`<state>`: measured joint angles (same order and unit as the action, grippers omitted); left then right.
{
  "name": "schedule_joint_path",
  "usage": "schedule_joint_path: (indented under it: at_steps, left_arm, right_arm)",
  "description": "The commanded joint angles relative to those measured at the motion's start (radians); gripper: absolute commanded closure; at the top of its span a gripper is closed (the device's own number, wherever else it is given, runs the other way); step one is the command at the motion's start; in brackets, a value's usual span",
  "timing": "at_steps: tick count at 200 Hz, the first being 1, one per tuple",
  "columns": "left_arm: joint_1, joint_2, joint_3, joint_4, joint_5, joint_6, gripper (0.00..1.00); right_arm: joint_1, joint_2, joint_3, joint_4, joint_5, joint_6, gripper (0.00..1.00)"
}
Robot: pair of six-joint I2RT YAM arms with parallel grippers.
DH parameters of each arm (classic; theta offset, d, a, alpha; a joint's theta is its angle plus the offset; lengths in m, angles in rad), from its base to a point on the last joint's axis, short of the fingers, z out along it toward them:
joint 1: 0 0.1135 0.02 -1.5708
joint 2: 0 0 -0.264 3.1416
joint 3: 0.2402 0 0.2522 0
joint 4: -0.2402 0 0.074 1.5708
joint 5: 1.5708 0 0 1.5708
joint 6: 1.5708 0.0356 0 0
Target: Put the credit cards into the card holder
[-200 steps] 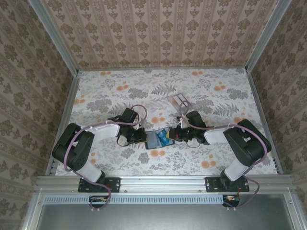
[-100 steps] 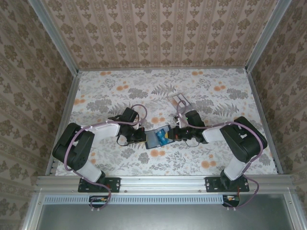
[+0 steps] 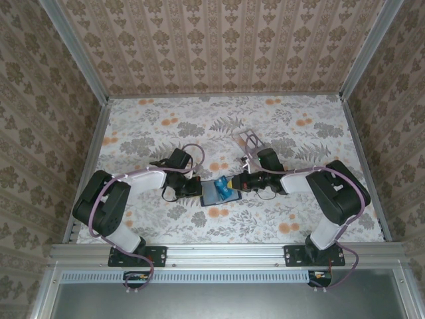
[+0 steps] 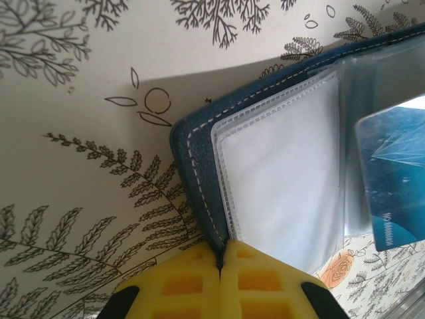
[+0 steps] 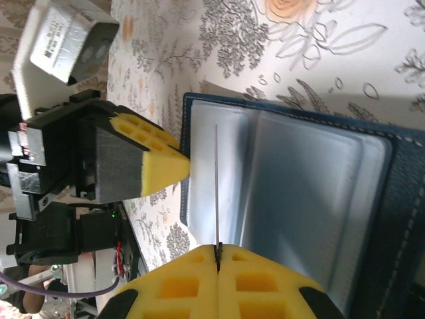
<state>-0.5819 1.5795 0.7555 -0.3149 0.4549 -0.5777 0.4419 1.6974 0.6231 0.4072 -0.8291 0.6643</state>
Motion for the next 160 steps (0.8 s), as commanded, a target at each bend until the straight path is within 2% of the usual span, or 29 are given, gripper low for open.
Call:
schedule_joint_path:
  at_steps: [1, 28, 67, 160]
  left_arm:
    - [0.002, 0.011, 0.011, -0.032, -0.025, 0.032, 0.98]
    - [0.003, 0.008, 0.0, -0.021, -0.025, 0.027, 0.98]
    - [0.006, 0.005, -0.01, -0.019, -0.026, 0.026, 0.98]
    - [0.007, -0.004, -0.024, -0.005, -0.022, 0.019, 0.99]
  right_arm:
    - [-0.006, -0.002, 0.027, -0.051, -0.031, -0.026, 1.0]
    - [-0.006, 0.032, 0.028, -0.039, -0.024, -0.014, 1.0]
    - [-0.009, 0.016, 0.018, -0.078, 0.033, -0.029, 1.0]
    - [-0.017, 0.014, -0.017, -0.045, 0.066, -0.007, 1.0]
